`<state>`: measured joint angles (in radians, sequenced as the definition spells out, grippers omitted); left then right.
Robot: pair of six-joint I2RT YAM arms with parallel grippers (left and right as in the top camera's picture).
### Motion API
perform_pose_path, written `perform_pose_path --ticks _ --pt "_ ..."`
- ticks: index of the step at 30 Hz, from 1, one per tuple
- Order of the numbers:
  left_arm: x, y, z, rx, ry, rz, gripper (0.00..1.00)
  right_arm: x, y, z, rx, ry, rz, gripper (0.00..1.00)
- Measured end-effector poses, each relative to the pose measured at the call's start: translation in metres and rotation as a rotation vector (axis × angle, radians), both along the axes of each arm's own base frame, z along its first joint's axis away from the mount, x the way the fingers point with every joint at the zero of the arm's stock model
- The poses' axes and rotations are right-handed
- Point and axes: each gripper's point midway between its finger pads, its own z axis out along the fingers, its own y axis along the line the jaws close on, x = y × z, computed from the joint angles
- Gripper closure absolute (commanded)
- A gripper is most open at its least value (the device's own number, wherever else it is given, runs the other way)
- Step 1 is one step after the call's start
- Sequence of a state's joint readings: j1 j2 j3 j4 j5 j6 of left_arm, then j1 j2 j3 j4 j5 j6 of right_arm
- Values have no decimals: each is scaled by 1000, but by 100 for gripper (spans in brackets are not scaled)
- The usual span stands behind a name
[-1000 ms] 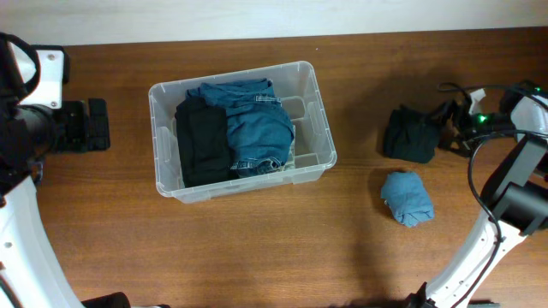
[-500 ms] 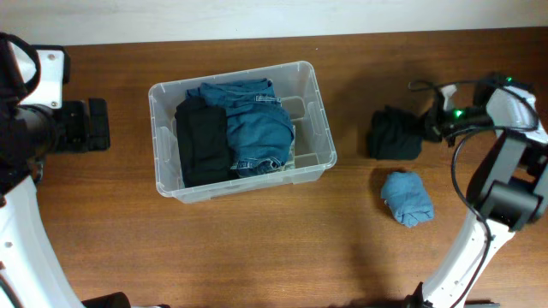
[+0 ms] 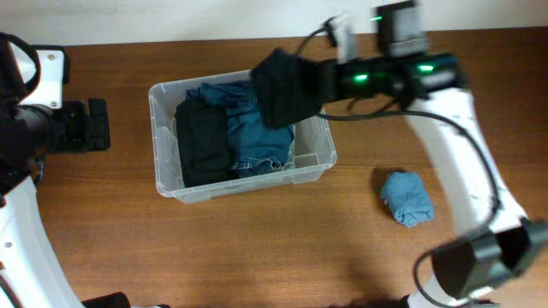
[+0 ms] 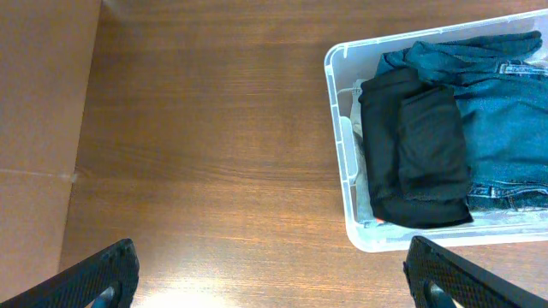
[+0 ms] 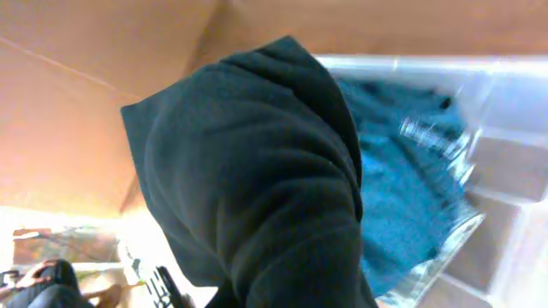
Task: Pack container
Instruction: 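Carry the black garment into the box and release it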
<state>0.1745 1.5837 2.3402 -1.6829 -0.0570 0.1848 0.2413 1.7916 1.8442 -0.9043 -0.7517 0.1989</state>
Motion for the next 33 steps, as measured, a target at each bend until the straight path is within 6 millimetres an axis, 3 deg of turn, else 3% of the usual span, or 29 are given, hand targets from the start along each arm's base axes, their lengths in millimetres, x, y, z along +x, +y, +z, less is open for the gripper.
perform_pose_path --ticks 3,5,6,7,10,11,12,13,16,19,22,26,27,29,30,31,33 --pt "0 0 0 0 0 0 0 15 32 -53 -78 114 -53 96" --pt "0 0 0 0 0 0 0 19 55 -106 -143 223 -80 96" --pt "0 0 0 0 0 0 0 19 60 -121 -159 254 -86 96" --pt "0 0 0 0 0 0 0 18 70 -147 -189 301 -90 90" --pt "0 0 0 0 0 0 0 21 80 -194 -251 364 -124 67" --pt "0 0 0 0 0 0 0 24 78 -198 -263 368 -143 54" --pt "0 0 0 0 0 0 0 25 76 -199 -277 368 -159 50" --pt "0 0 0 0 0 0 0 24 74 -201 -297 366 -171 33" --pt "0 0 0 0 0 0 0 22 68 -204 -355 354 -184 26" --pt "0 0 0 0 0 0 0 17 53 -198 -429 347 -199 19" --pt "0 0 0 0 0 0 0 11 29 -175 -517 305 -231 6" --pt "0 0 0 0 0 0 0 12 -1 -107 -496 177 -302 2" --pt "0 0 0 0 0 0 0 10 -16 -76 -463 132 -340 2" --pt "0 0 0 0 0 0 0 9 -37 -41 -418 86 -389 1" --pt "0 0 0 0 0 0 0 6 -58 -19 -391 62 -433 1" --pt "0 0 0 0 0 0 0 1 -78 -2 -368 55 -473 2" --pt "0 0 0 0 0 0 0 -6 -107 8 -353 80 -526 1"
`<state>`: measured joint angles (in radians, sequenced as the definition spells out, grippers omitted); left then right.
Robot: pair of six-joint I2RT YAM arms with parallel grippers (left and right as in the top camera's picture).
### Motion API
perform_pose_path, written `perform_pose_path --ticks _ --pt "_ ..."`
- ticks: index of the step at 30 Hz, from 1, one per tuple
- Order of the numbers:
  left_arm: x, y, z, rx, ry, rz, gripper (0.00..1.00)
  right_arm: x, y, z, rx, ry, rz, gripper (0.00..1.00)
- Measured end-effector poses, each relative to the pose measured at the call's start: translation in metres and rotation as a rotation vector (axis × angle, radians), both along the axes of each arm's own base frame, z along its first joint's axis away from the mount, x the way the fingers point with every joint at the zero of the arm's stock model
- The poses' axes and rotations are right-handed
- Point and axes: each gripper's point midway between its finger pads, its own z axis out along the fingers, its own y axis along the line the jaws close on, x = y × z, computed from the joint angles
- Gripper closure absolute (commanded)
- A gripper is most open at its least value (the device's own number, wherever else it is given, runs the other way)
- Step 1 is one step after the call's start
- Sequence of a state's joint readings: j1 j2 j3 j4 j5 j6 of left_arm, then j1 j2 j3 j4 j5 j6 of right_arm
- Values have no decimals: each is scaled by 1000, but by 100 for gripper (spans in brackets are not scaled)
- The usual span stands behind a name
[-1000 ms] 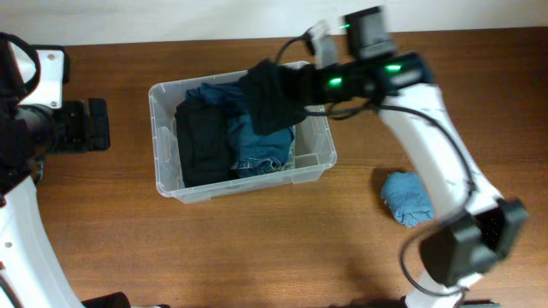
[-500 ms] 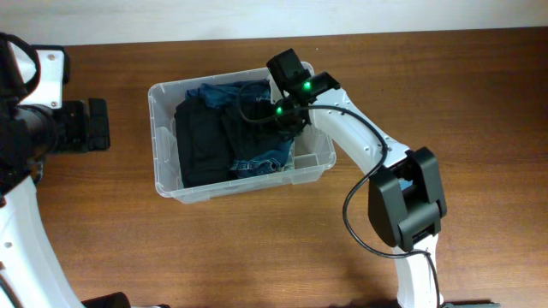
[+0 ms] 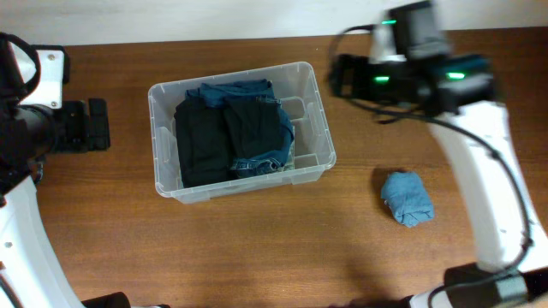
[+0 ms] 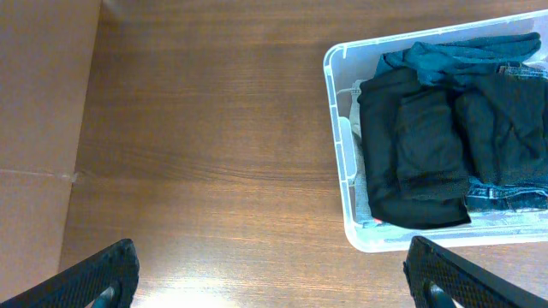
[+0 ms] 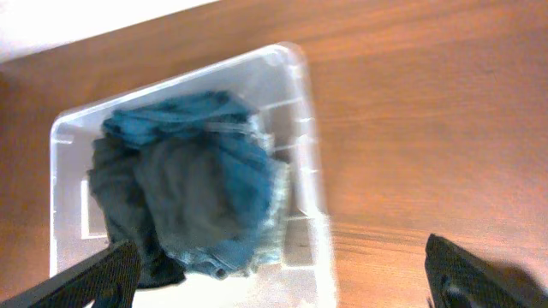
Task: Pack container
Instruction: 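Carry the black garment into the box and release it, then grasp the light-blue rolled item with the right gripper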
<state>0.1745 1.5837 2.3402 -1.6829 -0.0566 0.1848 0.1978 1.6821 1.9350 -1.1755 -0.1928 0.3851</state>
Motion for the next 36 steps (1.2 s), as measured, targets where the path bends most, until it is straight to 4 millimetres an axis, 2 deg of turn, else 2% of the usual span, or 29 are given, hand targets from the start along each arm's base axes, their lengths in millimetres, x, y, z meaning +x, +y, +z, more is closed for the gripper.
perform_pose_path --ticks 1,4,7,8,10,13,16,19,20,22,25,27,28,29,31,34,36 --pt "0 0 0 0 0 0 0 -6 -32 2 14 28 -72 2" --pt "0 0 0 0 0 0 0 -17 -99 -15 32 138 -223 2" --pt "0 0 0 0 0 0 0 -27 -145 -39 45 220 -312 2" --pt "0 0 0 0 0 0 0 -31 -155 -50 52 248 -324 2" --pt "0 0 0 0 0 0 0 -42 -170 -84 66 325 -322 2" --pt "0 0 0 0 0 0 0 -63 -171 -138 87 443 -292 1" --pt "0 0 0 0 0 0 0 -92 -159 -197 135 565 -258 2" --pt "0 0 0 0 0 0 0 -116 -148 -239 166 635 -246 2" --pt "0 0 0 0 0 1 0 -118 -147 -243 169 642 -247 1" --pt "0 0 0 0 0 0 0 -125 -146 -264 173 637 -257 2" --pt "0 0 0 0 0 1 0 -131 -146 -287 171 621 -296 3" --pt "0 0 0 0 -1 1 0 -127 -147 -286 180 574 -321 16" --pt "0 0 0 0 0 0 0 -127 -147 -287 180 559 -330 30" --pt "0 0 0 0 0 0 0 -127 -148 -288 185 551 -335 35" --pt "0 0 0 0 0 1 0 -125 -145 -289 209 541 -334 38" --pt "0 0 0 0 0 1 0 -126 -136 -288 265 546 -318 57" --pt "0 0 0 0 0 0 0 -133 -127 -285 303 581 -306 63"
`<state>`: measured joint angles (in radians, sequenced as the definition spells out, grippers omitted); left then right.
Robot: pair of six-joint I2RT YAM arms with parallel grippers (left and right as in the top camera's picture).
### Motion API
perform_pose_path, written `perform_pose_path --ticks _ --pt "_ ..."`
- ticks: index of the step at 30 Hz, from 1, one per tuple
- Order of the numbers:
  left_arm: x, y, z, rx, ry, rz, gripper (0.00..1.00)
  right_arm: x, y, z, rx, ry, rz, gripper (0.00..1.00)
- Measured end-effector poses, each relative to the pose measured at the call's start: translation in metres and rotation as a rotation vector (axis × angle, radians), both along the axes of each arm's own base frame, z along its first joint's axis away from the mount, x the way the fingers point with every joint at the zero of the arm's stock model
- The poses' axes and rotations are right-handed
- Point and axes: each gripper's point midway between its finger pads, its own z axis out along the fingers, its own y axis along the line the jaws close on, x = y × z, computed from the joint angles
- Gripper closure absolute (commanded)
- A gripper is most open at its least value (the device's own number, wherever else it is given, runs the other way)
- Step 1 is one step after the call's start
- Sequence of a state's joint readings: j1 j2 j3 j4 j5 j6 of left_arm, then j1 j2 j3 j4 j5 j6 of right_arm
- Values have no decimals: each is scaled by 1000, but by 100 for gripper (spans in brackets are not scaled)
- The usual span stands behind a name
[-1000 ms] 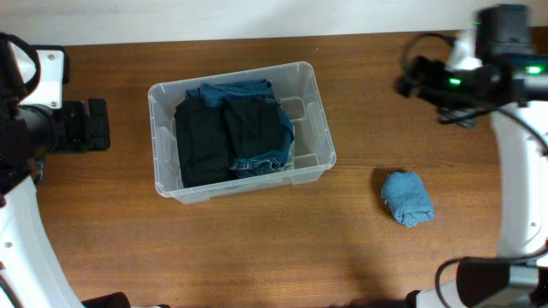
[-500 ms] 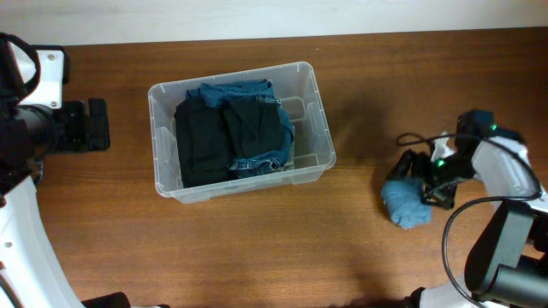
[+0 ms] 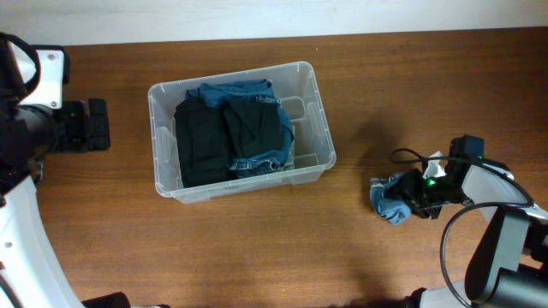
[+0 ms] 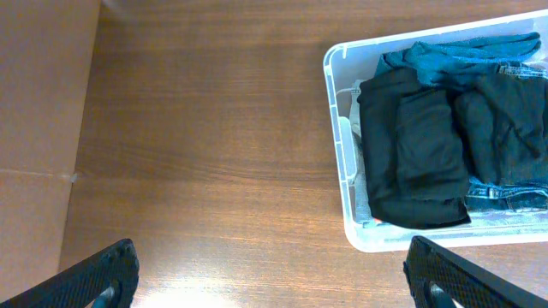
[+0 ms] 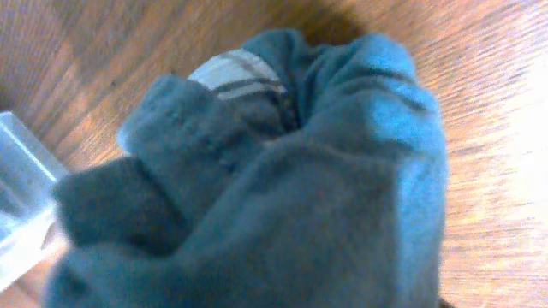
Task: Pack container
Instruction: 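Grasp the light-blue rolled item with the right gripper, then carry the light-blue item into the box and press it down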
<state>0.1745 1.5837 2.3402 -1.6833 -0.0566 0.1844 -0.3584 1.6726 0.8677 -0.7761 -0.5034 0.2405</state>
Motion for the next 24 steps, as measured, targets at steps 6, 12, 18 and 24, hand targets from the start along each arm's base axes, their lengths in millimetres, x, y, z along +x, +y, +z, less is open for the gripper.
perform_pose_path --ticks 6,12,18,24 --pt "0 0 0 0 0 0 0 27 31 73 76 -142 81 74" --pt "0 0 0 -1 -2 2 0 95 162 282 76 -877 508 79" --pt "0 0 0 -1 -1 2 0 78 304 330 243 -1203 806 79" --pt "0 0 0 -1 -1 2 0 123 371 198 196 -979 806 73"
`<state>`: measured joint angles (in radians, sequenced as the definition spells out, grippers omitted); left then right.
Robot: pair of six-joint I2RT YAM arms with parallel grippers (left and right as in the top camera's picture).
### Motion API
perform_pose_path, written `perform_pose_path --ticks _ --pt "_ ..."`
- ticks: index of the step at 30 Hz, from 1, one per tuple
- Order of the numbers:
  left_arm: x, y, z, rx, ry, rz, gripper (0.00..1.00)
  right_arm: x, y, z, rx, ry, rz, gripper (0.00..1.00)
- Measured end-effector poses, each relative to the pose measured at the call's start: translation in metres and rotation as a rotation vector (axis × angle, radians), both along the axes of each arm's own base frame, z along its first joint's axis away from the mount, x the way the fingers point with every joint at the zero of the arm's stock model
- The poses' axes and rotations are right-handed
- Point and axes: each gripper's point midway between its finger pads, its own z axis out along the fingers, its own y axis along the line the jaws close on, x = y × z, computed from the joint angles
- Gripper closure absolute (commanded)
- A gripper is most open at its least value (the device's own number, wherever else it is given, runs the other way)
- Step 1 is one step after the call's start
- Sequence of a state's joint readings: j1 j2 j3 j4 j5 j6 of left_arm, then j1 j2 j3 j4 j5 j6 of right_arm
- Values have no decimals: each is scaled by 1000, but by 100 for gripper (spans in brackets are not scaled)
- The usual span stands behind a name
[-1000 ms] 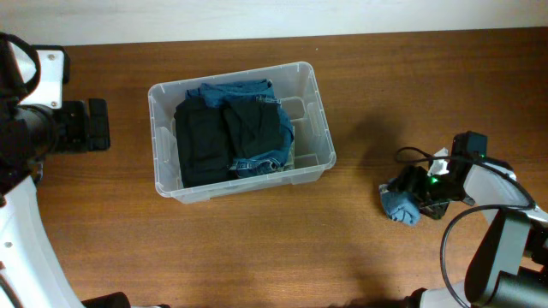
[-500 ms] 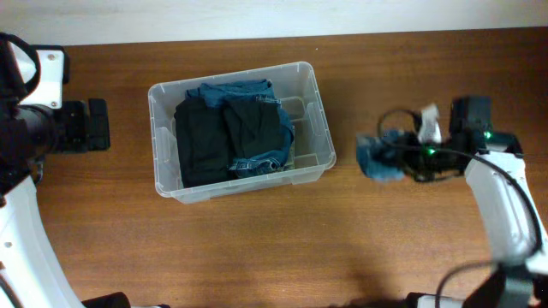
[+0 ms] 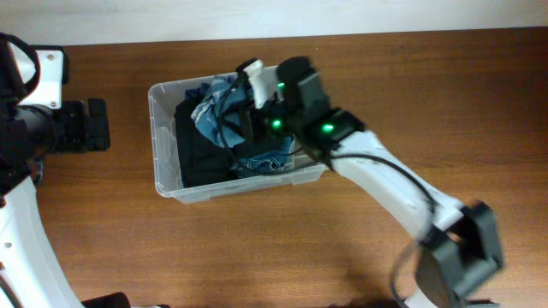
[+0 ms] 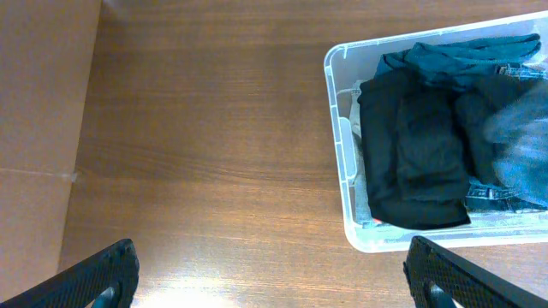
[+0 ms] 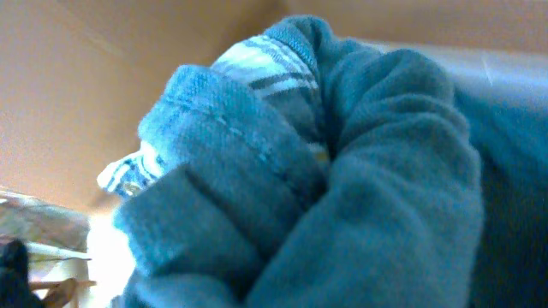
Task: Pack container
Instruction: 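Carry the light-blue item into the box and press it down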
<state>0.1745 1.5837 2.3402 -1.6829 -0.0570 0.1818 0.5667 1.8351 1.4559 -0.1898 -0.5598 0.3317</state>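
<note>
A clear plastic container (image 3: pixel 155 137) stands left of the table's middle, holding folded black clothes (image 3: pixel 195 141) and blue jeans (image 3: pixel 261 158). My right gripper (image 3: pixel 235 107) reaches over the bin from the right, shut on a crumpled blue garment (image 3: pixel 212 107) above the bin's back left. That garment (image 5: pixel 342 197) fills the right wrist view and hides the fingers. In the left wrist view the container (image 4: pixel 336 128) and black clothes (image 4: pixel 411 145) lie at the right, with the garment a blue blur (image 4: pixel 522 145). My left gripper (image 4: pixel 274 291) stands open over bare wood, well left of the bin.
The wooden table (image 3: pixel 411 85) spreads to the right of the bin and in front of it. A pale wall runs along the table's back edge. A brown cardboard panel (image 4: pixel 43 128) lies at the far left of the left wrist view.
The blue garment was on the table right of the container with my right gripper at it. Now the gripper holds it above the container's back left. The left arm has not moved.
My right gripper first held a black garment over the container. Then that garment lay in the bin on the jeans and the gripper stood empty beside it. Then the gripper was down at the blue bundle on the table, and now holds it over the bin.
</note>
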Motion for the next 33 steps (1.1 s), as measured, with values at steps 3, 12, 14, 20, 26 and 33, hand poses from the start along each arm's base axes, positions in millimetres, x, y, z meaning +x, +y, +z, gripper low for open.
perform_pose_path --ticks 3,12,14,20,26,33 --pt "0 0 0 0 0 0 0 15 -7 -70 -119 117 -83 62" --pt "0 0 0 0 0 0 0 12 -23 -100 -325 168 -116 21" --pt "0 0 0 0 0 0 0 7 -32 -91 -386 171 -110 20" --pt "0 0 0 0 0 0 0 22 -48 0 -385 11 -161 16" --pt "0 0 0 0 0 0 0 20 -53 51 -334 -86 -183 96" --pt "0 0 0 0 0 0 0 23 -44 21 -376 -42 -166 96"
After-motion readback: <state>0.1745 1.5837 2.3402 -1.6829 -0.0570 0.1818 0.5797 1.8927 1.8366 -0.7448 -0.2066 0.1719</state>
